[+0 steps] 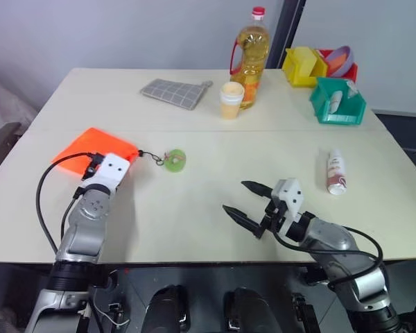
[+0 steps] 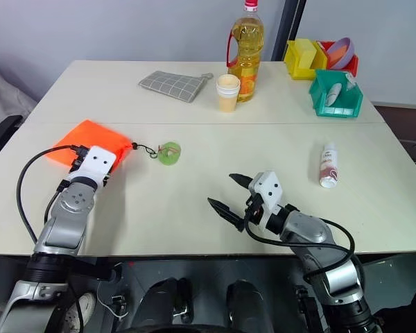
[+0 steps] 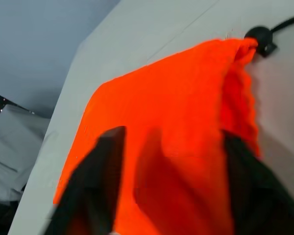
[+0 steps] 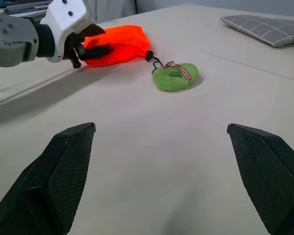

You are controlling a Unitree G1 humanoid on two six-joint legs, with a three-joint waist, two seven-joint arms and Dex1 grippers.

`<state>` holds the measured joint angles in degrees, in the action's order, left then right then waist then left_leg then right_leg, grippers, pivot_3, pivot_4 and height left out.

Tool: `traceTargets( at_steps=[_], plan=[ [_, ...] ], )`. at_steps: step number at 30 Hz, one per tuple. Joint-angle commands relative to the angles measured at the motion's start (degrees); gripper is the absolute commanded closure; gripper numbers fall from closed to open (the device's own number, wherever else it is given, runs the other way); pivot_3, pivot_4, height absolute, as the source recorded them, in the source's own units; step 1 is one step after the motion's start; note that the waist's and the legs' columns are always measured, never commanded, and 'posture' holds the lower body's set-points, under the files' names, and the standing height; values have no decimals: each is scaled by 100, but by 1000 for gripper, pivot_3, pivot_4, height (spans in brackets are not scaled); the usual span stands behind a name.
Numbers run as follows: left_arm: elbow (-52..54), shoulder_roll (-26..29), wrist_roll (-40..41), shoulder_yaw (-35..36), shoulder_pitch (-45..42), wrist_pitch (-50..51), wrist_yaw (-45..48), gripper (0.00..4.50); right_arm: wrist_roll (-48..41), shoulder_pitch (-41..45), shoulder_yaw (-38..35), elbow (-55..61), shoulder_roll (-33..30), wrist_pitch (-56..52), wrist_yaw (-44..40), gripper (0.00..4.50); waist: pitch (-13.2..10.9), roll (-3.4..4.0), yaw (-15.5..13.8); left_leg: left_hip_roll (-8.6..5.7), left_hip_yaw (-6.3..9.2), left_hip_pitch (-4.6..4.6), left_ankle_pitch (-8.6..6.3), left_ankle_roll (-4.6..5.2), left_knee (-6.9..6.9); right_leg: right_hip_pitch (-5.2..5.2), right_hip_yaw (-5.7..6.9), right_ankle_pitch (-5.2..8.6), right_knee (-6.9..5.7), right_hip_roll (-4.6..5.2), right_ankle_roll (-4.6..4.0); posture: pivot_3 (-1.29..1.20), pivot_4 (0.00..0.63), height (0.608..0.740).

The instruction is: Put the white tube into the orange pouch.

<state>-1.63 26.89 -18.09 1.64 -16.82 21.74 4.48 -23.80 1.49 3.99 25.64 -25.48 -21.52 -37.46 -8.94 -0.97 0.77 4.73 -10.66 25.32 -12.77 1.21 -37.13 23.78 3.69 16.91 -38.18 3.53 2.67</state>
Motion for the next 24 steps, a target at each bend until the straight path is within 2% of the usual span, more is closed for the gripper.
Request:
traceTargets(
  at_steps=[1, 2, 7, 14, 19, 24],
  plan=[
    [99, 82, 5, 159, -157, -163, -79, 4183, 2, 23, -2, 110, 70, 151, 17, 0, 0, 0, 0, 0, 0, 0, 0, 0, 0, 0, 0, 0, 0, 0, 0, 0, 150, 740],
    [97, 90, 5, 156, -175, -173, -66, 4484, 14, 21, -1, 106, 82, 161, 20, 0, 0, 0, -2, 0, 0, 0, 0, 0, 0, 0, 0, 0, 0, 0, 0, 0, 150, 740],
    [148, 24, 175, 58, -332, -382, 148, 4484, 59, 20, -10, 78, 111, 200, 12, 0, 0, 0, -5, 0, -1, 0, 0, 0, -1, -1, 1, -1, -1, -1, 1, 0, 150, 740],
    [791, -546, 687, -573, -526, -700, 910, 4484, 109, 65, -15, 21, 134, 242, -4, 0, 1, -1, -16, -1, -1, 0, 6, -9, -5, -6, 2, -2, -1, -1, 3, 0, 150, 740],
    [1475, -1028, 1036, -1211, -494, -480, 1583, 4484, 131, 85, -57, -28, 109, 270, -28, 0, 1, -1, -8, -2, -1, -1, 14, -22, -10, -9, 2, -13, 0, -5, 25, 0, 150, 740],
    [2184, -1188, 1547, -1483, -298, -146, 2168, 4484, 143, 100, -219, -118, 6, 296, -49, 0, 1, -1, 13, 0, 2, -5, 12, -17, -9, -10, 0, -13, -3, -10, 25, 0, 150, 740]
  ],
)
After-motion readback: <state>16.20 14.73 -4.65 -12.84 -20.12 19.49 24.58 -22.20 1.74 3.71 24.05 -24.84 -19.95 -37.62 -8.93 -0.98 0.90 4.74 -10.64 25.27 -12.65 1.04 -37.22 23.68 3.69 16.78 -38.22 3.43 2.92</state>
